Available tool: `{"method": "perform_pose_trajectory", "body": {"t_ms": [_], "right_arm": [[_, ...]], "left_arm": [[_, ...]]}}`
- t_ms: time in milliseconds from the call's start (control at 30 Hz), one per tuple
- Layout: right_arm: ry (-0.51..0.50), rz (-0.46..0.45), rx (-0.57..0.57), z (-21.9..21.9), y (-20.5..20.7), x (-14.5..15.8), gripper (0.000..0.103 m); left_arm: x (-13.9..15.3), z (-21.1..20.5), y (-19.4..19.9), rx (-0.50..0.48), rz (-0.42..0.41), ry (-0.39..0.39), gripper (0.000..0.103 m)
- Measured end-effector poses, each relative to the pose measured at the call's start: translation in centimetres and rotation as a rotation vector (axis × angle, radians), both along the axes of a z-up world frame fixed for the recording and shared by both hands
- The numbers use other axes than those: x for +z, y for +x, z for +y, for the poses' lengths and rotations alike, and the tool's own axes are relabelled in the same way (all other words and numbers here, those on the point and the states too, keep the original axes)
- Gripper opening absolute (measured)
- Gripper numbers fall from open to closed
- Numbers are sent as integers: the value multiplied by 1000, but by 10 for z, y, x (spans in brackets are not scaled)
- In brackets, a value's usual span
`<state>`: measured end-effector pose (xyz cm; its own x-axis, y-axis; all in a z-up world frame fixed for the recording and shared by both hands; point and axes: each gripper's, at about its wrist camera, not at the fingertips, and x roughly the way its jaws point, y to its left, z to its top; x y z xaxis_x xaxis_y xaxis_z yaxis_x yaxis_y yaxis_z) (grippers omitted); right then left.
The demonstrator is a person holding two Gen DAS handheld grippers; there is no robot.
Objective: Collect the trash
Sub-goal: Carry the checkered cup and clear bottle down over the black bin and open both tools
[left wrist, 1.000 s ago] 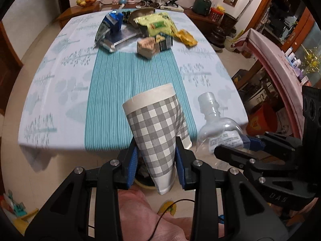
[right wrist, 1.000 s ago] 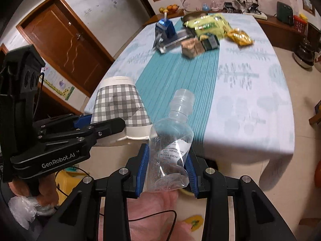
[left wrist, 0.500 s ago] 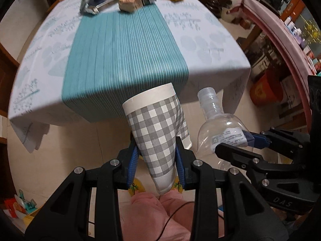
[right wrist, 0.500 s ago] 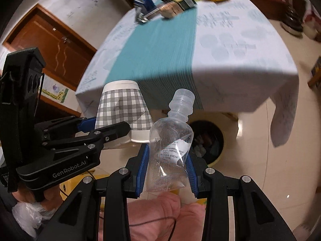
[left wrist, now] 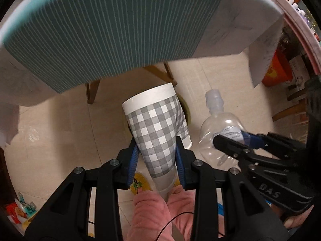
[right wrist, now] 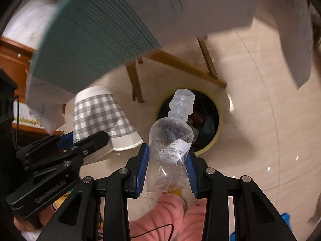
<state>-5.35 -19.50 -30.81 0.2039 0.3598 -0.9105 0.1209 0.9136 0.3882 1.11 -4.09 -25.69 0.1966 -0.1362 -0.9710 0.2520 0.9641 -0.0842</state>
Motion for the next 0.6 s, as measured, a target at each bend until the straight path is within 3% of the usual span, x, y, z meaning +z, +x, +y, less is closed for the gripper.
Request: {"method": "perform_pose_trajectory", "body": {"t_ms": [300,467,600], "right_arm": [[-6,27,-106,7,22,-80,37],[12,31,-161,-1,38,-95,39],[16,13,-180,-2,46,-97,40]], "left_arm": [[-81,-3,22,29,10,8,32],[-103,-2,33,47,-10,4,39],[-109,-1,45,53,-30,0,50]]}}
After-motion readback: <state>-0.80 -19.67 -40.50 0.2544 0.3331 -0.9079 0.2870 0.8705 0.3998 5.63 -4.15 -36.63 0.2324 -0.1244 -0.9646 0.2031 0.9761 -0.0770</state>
